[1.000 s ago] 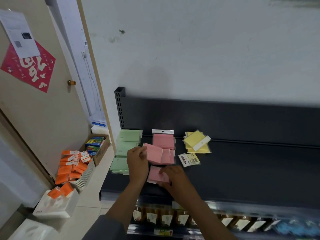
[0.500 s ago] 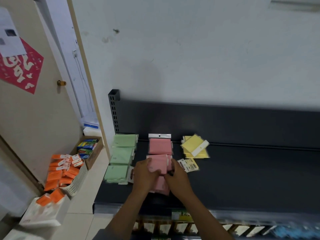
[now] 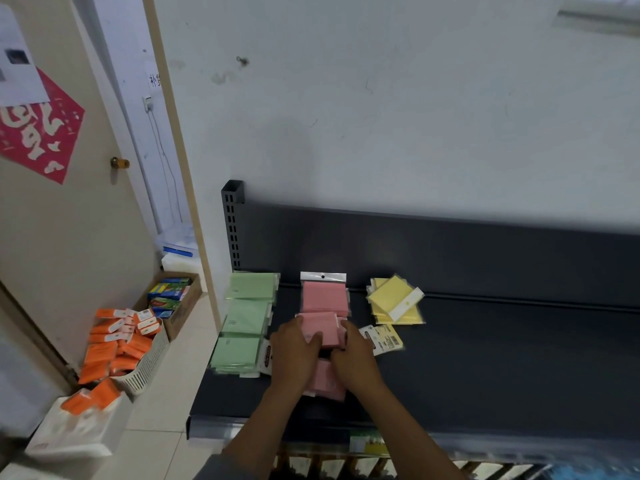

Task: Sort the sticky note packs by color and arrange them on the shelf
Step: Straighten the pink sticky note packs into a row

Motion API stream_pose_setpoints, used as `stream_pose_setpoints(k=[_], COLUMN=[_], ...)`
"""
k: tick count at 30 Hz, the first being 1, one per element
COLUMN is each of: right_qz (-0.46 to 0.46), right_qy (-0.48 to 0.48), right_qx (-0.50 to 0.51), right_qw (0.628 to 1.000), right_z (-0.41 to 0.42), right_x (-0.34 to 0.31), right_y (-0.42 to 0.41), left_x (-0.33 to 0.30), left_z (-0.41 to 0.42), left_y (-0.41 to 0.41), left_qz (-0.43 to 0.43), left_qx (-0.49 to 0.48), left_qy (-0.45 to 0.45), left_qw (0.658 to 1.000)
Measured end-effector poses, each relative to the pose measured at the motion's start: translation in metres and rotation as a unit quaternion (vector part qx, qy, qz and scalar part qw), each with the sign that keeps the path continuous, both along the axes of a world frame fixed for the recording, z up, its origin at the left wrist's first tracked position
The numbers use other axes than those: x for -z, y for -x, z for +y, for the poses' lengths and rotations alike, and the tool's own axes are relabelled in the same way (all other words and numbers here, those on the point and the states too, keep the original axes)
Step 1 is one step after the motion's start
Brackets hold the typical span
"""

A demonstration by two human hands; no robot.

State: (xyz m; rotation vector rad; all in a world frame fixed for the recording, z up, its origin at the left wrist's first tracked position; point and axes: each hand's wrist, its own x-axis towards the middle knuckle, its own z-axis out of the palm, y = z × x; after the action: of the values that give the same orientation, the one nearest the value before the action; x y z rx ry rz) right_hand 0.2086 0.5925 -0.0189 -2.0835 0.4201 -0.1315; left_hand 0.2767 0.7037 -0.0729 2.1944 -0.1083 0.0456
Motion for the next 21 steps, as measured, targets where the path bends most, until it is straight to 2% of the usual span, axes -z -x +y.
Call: stream_pose_setpoints(k=[5, 8, 13, 17, 21], right_qz=[0.065, 0.103, 0.125, 0.068, -0.023], right_qy=[-0.187, -0.225, -0.247, -0.247, -0.116], right_qx=[0.092, 0.128, 0.143, 0.118, 0.139], right_qw=[0.976, 0.960, 0.950, 0.959, 0.983], right_z=[0.000, -0.003, -0.005, -0.005, -0.006], right_x=[-0.015, -0.029, -0.023, -0.020, -0.027], right_y=[-0.017, -0.020, -0.022, -0.026, -0.033], left_x=[-0.011, -0.015, -0.019, -0.027, -0.032], left_z=[0.002, 0.004, 0.003, 0.001, 0.001], left_y=[0.000, 0.001, 0.000, 0.003, 0.005], left_qz=[0.006, 0.008, 0.007, -0.013, -0.051], left_qx=[-0.001, -0.011, -0.012, 0.004, -0.007], left_qy=[0.015, 0.022, 0.037, 0.063, 0.085], left_qw=[1.000, 1.000, 0.999, 0.998, 0.995])
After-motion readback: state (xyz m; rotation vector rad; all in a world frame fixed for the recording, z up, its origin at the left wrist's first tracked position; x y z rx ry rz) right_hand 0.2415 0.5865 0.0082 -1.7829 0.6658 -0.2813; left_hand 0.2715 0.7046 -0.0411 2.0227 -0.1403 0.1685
